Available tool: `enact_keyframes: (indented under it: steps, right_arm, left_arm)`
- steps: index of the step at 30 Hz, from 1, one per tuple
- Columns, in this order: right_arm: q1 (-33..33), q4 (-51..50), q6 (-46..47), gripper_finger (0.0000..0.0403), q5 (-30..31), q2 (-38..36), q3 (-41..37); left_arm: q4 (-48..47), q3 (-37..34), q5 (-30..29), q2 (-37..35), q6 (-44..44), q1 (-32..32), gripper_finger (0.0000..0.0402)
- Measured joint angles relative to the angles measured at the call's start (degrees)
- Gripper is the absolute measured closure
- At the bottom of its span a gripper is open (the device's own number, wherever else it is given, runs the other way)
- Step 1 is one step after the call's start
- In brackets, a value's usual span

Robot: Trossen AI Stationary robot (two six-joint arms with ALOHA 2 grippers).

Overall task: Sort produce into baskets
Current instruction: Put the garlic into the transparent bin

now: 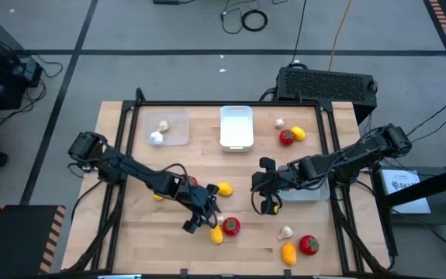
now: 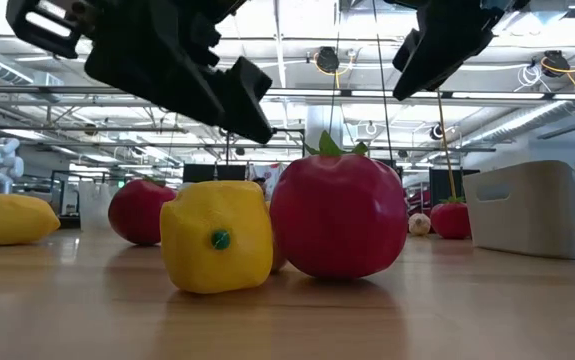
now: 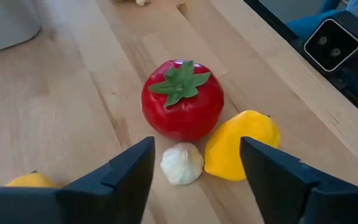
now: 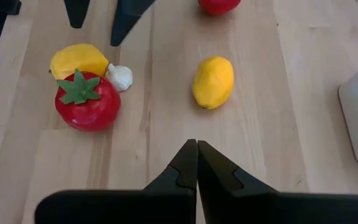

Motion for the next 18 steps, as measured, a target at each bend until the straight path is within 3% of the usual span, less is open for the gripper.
enact_keyframes:
  steps: [7,18]
  right_arm:
    - [-0.8,0.8,-0.8,0.0403,0.0,0.0,0.0]
    - [-0.4,3.4,3.7,0.0403,0.2,0.0,0.0]
  left_arm:
    - [0.7,0.0,0.1,1.3,0.0,0.2,0.0232]
    - [5.6,0.0,-0.5,5.4,1.9,0.3,0.0238]
